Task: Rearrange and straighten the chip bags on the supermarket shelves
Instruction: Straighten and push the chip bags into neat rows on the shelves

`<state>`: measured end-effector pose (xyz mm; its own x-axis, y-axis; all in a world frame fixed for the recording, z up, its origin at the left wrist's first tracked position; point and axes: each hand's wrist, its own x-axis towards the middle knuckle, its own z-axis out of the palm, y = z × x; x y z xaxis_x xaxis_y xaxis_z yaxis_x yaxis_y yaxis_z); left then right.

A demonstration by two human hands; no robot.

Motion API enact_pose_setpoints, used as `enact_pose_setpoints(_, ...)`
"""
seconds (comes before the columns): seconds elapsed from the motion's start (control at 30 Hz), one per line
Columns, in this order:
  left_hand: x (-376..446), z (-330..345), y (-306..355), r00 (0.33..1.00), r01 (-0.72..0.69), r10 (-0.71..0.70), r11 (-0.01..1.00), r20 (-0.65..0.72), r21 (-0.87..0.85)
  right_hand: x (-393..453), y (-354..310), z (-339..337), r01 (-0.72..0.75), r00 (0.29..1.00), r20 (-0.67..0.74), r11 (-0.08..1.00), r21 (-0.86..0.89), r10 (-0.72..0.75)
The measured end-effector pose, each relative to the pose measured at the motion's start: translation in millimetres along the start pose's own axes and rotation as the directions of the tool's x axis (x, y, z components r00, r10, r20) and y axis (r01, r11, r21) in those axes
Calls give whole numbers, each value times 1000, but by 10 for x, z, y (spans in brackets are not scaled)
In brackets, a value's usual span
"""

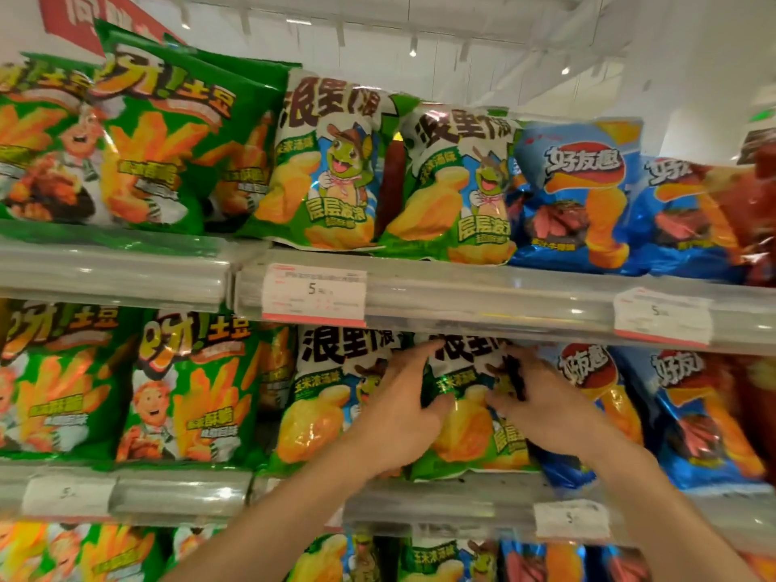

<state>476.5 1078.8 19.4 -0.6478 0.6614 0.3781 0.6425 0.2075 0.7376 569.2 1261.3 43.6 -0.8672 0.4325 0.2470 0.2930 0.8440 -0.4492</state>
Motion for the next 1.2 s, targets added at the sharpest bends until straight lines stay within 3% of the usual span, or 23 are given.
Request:
enact_pose_setpoints(0.13,250,143,71,986,167,-164,984,42,-64,52,60,-35,10,991,133,984,179,-34)
enact_pose_setpoints(0.3,349,259,118,956,290,-291,931,29,-222,106,237,-33,5,984,165,932,363,-70)
enact_pose_setpoints(0.5,307,284,156,964,247,-265,912,-11,-327,31,377,-91,42,984,135,897,439,-113)
enact_pose_setpoints(0.73,279,244,182,976,189,-212,932,-44,-309,0,479,-131,44,988,107,858,512,-114)
enact_pose_setpoints(0.9,248,204,271,994,86,-98,977,-53,-195,-13,480,-154,0,992,106,823,568,-72)
enact_pose_setpoints(1.03,79,175,187,987,-59,72,994,-141,90,-78,401,-43,-15,989,129,843,538,-65)
enact_pose_setpoints(1.13,-49,67,13,937,-86,228,885,-264,458,-119,348,3,22,993,97,912,411,-68)
enact_pose_setpoints(1.2,-116,-16,-124,908,-28,275,794,-317,608,-166,303,-19,54,994,84,981,184,-70)
